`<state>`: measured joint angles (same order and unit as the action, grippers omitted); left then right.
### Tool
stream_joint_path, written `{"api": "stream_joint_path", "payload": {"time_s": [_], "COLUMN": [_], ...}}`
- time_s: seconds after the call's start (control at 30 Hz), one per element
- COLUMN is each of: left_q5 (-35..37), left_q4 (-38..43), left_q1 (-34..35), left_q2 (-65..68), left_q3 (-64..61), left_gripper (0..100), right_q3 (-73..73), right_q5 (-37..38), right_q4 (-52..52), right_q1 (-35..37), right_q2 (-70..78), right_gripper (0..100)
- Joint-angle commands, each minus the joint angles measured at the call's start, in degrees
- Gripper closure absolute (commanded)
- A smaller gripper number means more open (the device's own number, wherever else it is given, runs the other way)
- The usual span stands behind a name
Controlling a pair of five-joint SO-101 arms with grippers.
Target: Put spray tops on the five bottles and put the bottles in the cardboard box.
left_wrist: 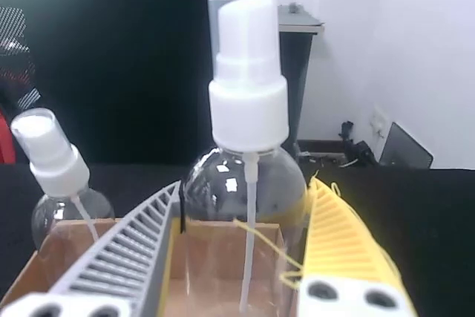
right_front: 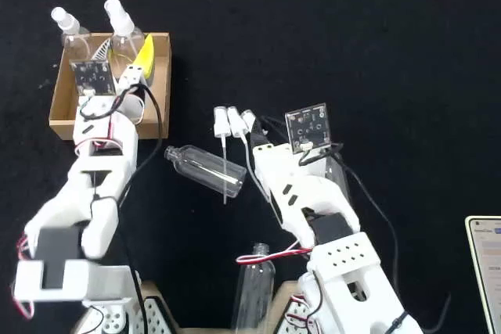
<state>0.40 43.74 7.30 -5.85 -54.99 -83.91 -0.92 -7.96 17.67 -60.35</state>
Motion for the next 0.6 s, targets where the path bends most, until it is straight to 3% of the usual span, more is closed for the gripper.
{"api": "stream_joint_path", "payload": {"time_s": [0.0, 0.57], "left_q5": [0.0, 0.5], "left_q4": [5.4, 5.4], "left_q1": [0.6, -1.1], "left_q2": [6.2, 26.5], "left_q3": [7.0, 23.6], "left_gripper": [83, 83], "right_q3": [0.3, 0.3], "right_q5": [-0.1, 0.0], "right_q4": [1.4, 1.6], "right_q1": [-0.9, -0.9], "right_q2": [-1.9, -1.9], "right_gripper": [97.6, 97.6]}}
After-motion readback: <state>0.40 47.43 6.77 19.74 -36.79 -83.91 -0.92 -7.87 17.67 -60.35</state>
